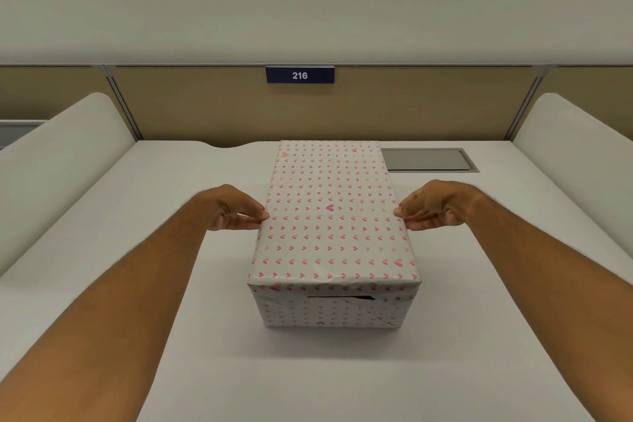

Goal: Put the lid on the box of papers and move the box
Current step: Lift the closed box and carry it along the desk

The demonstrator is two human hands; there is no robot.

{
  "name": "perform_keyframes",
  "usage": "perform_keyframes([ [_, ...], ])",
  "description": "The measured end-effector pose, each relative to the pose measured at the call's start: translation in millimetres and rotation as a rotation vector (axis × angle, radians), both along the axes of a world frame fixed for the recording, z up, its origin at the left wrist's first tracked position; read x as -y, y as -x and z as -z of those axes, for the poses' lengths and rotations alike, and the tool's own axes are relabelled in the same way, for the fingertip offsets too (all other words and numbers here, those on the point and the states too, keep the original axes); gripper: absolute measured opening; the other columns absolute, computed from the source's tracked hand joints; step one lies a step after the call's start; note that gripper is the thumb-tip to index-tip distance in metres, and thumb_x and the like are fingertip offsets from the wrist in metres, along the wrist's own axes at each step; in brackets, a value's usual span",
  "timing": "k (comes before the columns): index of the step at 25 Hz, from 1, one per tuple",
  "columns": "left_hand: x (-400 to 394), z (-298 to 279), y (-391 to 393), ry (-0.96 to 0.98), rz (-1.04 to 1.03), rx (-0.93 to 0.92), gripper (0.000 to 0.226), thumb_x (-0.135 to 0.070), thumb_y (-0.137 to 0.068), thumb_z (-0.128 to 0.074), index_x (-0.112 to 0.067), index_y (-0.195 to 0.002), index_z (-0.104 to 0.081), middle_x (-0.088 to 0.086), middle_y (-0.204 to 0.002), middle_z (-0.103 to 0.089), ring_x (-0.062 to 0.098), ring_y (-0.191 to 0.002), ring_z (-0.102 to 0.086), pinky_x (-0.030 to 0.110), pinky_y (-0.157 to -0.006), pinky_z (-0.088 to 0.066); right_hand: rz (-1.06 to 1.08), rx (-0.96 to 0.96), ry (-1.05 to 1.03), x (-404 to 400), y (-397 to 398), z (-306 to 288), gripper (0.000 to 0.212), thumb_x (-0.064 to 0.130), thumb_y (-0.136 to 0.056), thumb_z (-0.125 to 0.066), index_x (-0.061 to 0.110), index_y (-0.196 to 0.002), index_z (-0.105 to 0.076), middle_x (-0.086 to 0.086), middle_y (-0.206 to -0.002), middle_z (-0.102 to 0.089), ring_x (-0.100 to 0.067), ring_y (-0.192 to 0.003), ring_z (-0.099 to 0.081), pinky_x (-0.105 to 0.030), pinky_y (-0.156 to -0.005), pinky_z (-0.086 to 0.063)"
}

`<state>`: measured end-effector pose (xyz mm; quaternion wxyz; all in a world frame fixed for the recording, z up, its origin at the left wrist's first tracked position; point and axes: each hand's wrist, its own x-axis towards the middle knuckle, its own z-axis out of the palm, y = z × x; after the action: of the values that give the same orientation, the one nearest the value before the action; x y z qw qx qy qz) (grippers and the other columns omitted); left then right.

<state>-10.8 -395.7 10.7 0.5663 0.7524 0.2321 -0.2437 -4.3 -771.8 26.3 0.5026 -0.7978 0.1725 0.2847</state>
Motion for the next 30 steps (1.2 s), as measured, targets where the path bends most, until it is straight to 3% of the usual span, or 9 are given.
perform_keyframes([
  [5, -0.1, 0.4, 5.3, -0.031, 0.023, -0.014, 0.026, 0.005, -0.072, -0.078, 0.005, -0.097, -0.069, 0.019, -0.096, -0.072, 0.031, -0.065, -0.076, 0.038, -0.052, -0.062, -0.041, 0.002, 0.04, -3.0, 7.7, 0.1, 0.032, 0.006, -0.076, -0.079, -0.007, -0.102, -0.067, -0.021, -0.09, -0.076, -0.032, -0.082, -0.075, -0.04, -0.069, -0.063],
  [9, 5.6, 4.2, 8.9, -0.07, 0.023, 0.001, 0.014, 0.004, -0.076, -0.075, 0.004, -0.089, -0.069, 0.018, -0.091, -0.072, 0.031, -0.075, -0.072, 0.034, -0.048, -0.06, -0.042, 0.033, 0.095, -8.2, 9.4, 5.6, 0.027, 0.009, -0.077, -0.078, -0.007, -0.097, -0.068, -0.02, -0.089, -0.077, -0.031, -0.082, -0.075, -0.041, -0.074, -0.062],
  [18, 6.1, -1.0, 11.4, -0.031, 0.018, 0.024, 0.024, 0.004, -0.076, -0.075, 0.005, -0.099, -0.067, 0.019, -0.101, -0.07, 0.033, -0.082, -0.071, 0.036, -0.052, -0.062, -0.039, 0.066, 0.133, -14.6, 9.5, -0.2, 0.024, 0.009, -0.079, -0.077, -0.006, -0.095, -0.067, -0.02, -0.087, -0.076, -0.03, -0.079, -0.075, -0.04, -0.072, -0.062],
  [21, 11.0, -3.5, 2.9, -0.042, -0.009, 0.079, 0.03, 0.0, -0.077, -0.077, 0.003, -0.104, -0.064, 0.016, -0.103, -0.07, 0.03, -0.085, -0.072, 0.035, -0.053, -0.062, 0.034, 0.157, 0.116, -17.1, 2.6, 1.4, 0.025, 0.011, -0.081, -0.077, -0.004, -0.095, -0.064, -0.019, -0.088, -0.074, -0.028, -0.077, -0.074, -0.039, -0.07, -0.062],
  [25, 19.7, 0.1, -8.5, -0.117, -0.06, 0.13, 0.02, -0.012, -0.081, -0.075, -0.002, -0.094, -0.063, 0.013, -0.096, -0.071, 0.026, -0.078, -0.073, 0.033, -0.052, -0.059, 0.13, 0.236, 0.079, -22.3, -6.8, 10.1, 0.024, 0.014, -0.083, -0.075, -0.004, -0.094, -0.065, -0.018, -0.089, -0.073, -0.028, -0.076, -0.073, -0.04, -0.069, -0.061],
  [30, 23.7, 5.7, -18.2, -0.162, -0.091, 0.138, 0.018, -0.016, -0.083, -0.074, -0.005, -0.084, -0.061, 0.011, -0.085, -0.072, 0.023, -0.067, -0.072, 0.032, -0.044, -0.057, 0.133, 0.198, 0.084, -26.2, -16.9, 16.2, 0.024, 0.018, -0.081, -0.076, -0.001, -0.087, -0.063, -0.015, -0.083, -0.071, -0.027, -0.07, -0.071, -0.037, -0.056, -0.058],
])
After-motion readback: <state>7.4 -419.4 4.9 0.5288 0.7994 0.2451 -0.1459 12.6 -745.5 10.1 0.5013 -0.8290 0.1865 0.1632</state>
